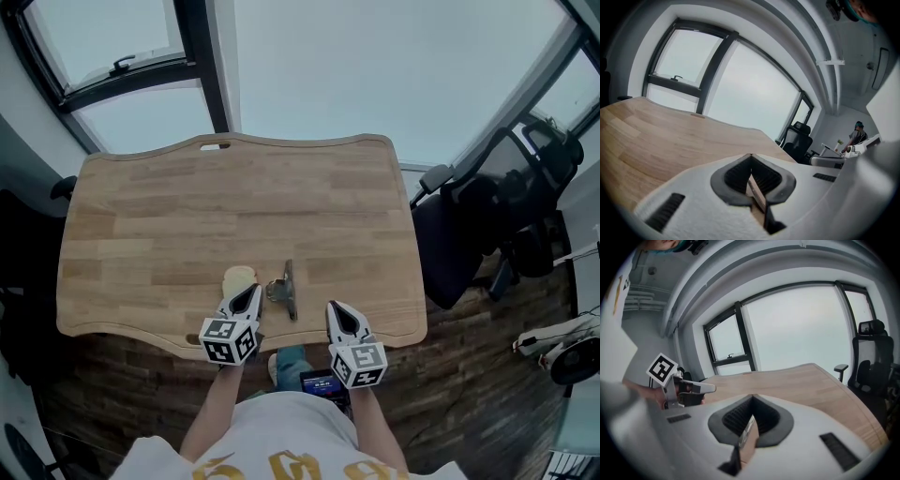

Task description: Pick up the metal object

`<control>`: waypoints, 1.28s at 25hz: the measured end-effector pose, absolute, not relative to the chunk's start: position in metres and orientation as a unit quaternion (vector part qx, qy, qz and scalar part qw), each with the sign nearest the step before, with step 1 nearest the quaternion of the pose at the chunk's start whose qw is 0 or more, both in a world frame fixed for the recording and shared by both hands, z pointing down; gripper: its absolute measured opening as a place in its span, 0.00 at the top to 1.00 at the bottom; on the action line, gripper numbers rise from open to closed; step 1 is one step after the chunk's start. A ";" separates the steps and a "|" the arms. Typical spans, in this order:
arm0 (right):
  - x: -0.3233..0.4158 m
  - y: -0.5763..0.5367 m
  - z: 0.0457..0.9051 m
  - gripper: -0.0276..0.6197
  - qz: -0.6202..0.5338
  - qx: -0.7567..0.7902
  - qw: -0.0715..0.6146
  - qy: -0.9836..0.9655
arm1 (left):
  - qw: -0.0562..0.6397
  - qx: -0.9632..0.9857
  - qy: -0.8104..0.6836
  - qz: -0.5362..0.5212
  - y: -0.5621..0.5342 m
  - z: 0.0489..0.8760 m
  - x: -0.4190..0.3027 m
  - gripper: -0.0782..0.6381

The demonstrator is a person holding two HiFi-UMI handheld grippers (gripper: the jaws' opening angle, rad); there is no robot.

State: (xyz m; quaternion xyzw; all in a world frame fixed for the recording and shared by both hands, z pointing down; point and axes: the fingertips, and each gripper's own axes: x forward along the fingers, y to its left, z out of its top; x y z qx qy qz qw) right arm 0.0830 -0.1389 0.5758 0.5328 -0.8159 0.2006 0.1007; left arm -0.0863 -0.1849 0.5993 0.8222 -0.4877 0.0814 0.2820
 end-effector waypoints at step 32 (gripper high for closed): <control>0.093 -0.169 0.660 0.94 0.267 0.512 0.177 -0.797 | 0.444 0.783 -0.420 0.113 -0.195 0.705 -0.049 0.68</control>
